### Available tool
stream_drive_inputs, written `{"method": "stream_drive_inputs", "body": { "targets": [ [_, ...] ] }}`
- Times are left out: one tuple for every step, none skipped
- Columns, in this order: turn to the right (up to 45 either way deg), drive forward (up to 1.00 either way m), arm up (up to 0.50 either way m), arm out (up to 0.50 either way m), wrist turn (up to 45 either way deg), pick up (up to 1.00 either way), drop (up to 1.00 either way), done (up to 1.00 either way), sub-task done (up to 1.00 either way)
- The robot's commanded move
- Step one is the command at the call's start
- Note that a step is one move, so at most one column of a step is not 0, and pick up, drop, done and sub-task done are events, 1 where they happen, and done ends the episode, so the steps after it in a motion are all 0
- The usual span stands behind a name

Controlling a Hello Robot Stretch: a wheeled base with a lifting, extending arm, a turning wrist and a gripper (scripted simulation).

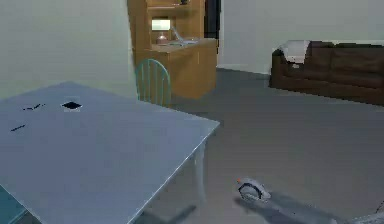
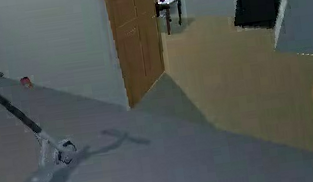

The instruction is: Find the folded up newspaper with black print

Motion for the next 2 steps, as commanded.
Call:
{"method": "stream_drive_inputs", "body": {
  "targets": [
    [45.0, 0.00, 0.00, 0.00, 0.0, 0.00, 0.00, 0.00, 0.00],
    [45.0, 0.00, 0.00, 0.00, 0.0, 0.00, 0.00, 0.00, 0.00]
  ]
}}
